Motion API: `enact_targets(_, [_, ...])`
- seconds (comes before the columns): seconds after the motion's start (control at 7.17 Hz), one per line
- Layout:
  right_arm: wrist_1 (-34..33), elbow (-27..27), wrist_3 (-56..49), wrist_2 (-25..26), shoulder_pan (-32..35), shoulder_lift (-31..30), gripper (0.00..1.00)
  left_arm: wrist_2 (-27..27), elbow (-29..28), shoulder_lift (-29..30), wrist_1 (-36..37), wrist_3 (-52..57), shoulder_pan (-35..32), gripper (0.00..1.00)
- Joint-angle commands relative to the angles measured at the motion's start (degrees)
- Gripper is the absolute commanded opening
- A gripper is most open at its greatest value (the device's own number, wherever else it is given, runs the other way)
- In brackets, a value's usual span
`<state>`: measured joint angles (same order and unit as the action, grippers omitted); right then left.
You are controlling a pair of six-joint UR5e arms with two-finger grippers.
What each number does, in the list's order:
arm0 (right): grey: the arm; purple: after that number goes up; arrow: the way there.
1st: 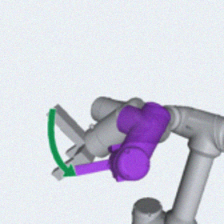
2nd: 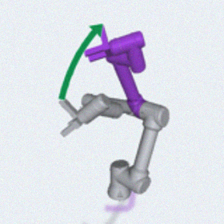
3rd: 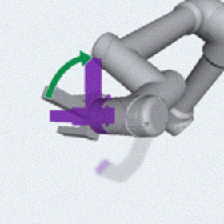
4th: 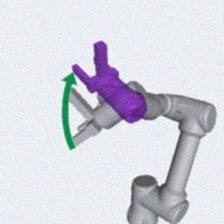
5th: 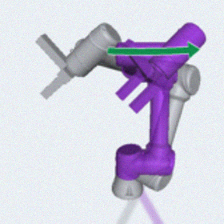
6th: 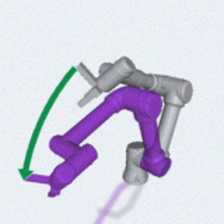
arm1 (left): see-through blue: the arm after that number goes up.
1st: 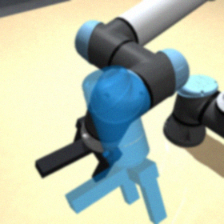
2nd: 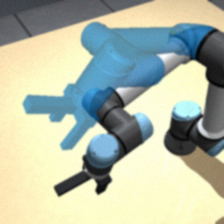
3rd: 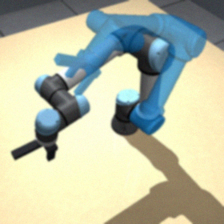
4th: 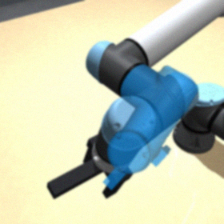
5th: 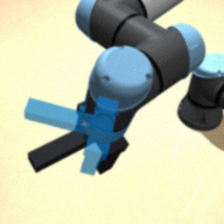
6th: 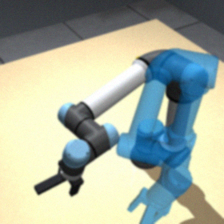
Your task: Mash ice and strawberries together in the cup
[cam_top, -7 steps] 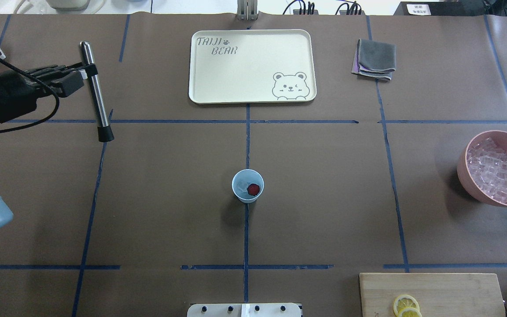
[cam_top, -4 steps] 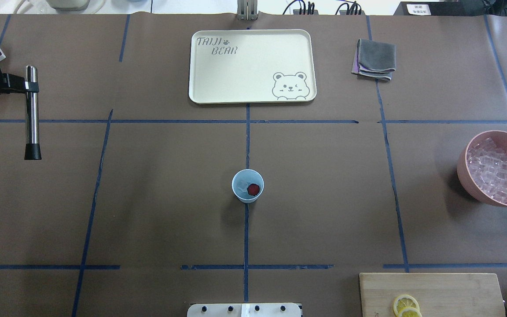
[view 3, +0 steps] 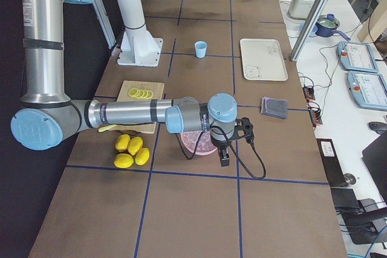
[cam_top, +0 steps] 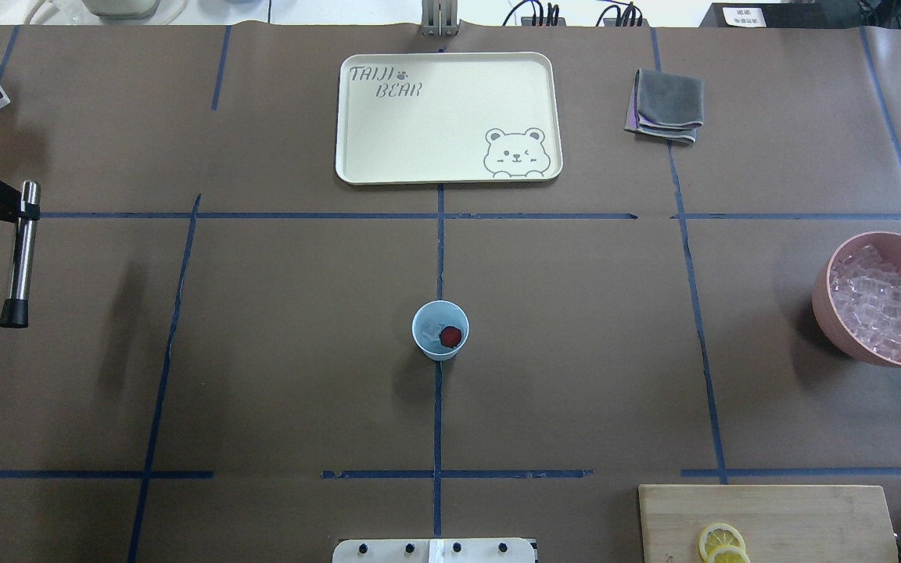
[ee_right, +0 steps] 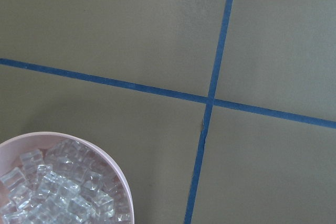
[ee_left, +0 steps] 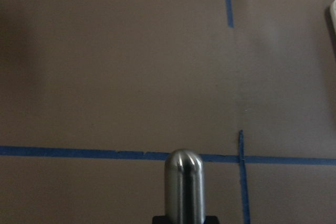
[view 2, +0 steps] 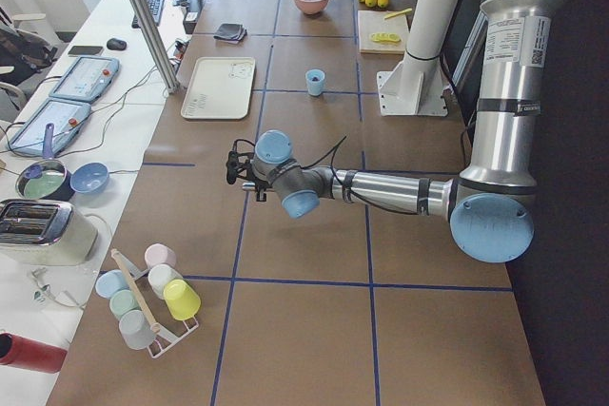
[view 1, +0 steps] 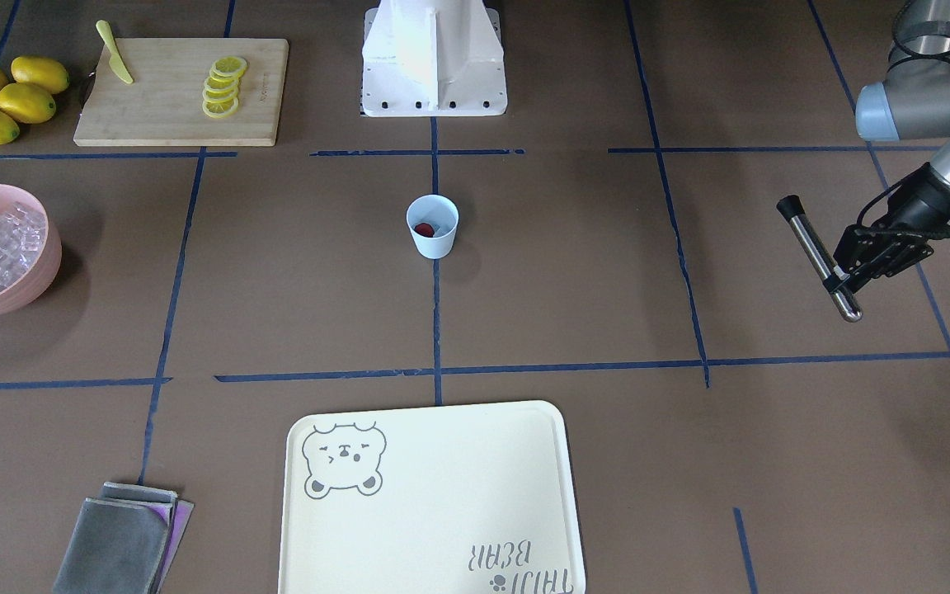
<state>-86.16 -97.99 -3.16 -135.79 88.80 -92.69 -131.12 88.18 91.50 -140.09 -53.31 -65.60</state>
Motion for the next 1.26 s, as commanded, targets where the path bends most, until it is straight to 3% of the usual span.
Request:
enact_targets(0.0, [0.03,-0.28,0.0,0.08,0.06,-0.04,1.0,-0.63,-1.34,-1.92,5.95,13.07,-2.51,0.0])
enact_targets(0.56, [0.29,-0.45,0.96,0.08,0.06,-0.04,1.0,1.74,-7.13,-3.26,7.02,16.92,-2.17,0.0])
enact_targets(1.12, [0.29,-0.45,0.96,0.08,0.06,-0.04,1.0,4.64,-8.46,-2.99,7.03,16.92,-1.99,0.0])
